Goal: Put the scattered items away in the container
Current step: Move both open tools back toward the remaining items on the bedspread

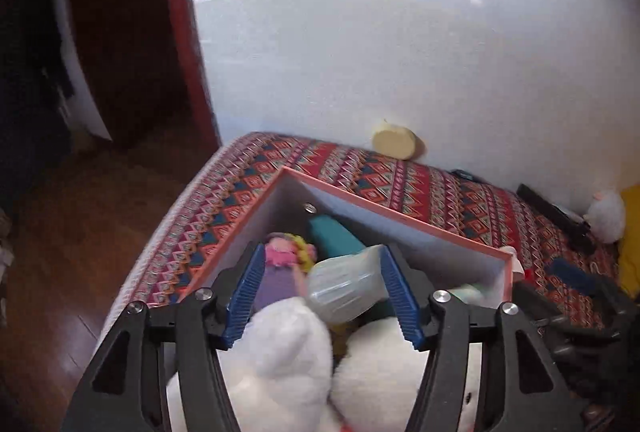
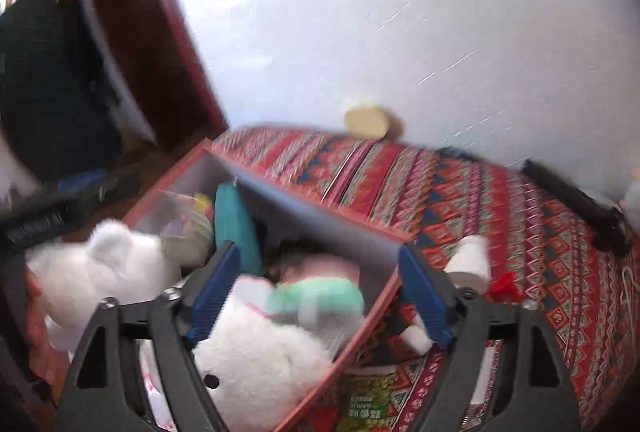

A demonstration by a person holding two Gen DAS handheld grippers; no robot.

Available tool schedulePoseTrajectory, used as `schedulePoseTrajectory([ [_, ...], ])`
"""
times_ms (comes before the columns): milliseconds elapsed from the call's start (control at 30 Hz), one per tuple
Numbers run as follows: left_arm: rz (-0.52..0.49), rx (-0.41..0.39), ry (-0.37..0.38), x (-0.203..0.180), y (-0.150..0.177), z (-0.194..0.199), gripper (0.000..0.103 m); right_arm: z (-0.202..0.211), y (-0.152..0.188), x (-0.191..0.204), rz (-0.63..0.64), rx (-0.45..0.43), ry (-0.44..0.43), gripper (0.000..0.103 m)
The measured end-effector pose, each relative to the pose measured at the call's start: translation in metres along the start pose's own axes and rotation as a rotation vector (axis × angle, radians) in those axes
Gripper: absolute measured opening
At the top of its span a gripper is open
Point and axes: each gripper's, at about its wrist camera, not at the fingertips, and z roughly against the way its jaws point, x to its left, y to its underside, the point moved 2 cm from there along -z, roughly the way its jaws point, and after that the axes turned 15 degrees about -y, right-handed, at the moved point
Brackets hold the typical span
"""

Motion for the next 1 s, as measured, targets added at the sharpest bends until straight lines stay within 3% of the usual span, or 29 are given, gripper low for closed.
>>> schedulePoseTrajectory([
  [67,-0.016,-0.040,0.002,0.002,0.004,0.024,0.062,0.031,0.000,-0.007,-0.042,-0.042,-0.068,0.085],
  [167,-0.045,-0.125,0.032,-0.001,0.015,0.080,0.084,0.103,0.015,-0.015,-0.083,-0.113,-0.097,0.086],
  [200,-0.061,-0.149,0.048,-0.004,0.022,0.097,0.086,0.125,0.024,-0.017,-0.090,-0.135,-0.093,0.089],
  [367,-0.151,-0.211,0.131,-0.031,0.075,0.185,0.086,0.234,0.081,-0.030,-0.183,-0.207,-0.093,0.094],
  [533,-0.190,-0.171,0.238,-0.060,0.159,0.238,0.086,0.315,0.170,-0.045,-0.308,-0.223,-0.090,0.097],
  [733,-0.295,-0.036,0.277,-0.100,0.310,0.240,0.086,0.352,0.285,-0.066,-0.417,-0.137,0.002,0.097],
  [800,-0.353,0.017,0.282,-0.114,0.349,0.232,0.086,0.354,0.309,-0.078,-0.445,-0.092,0.015,0.097],
  [900,-0.439,0.054,0.277,-0.136,0.376,0.222,0.086,0.343,0.325,-0.094,-0.461,-0.038,0.030,0.089],
  [1000,-0.460,0.002,0.265,-0.153,0.355,0.215,0.086,0.324,0.312,-0.097,-0.436,-0.021,-0.004,0.087],
])
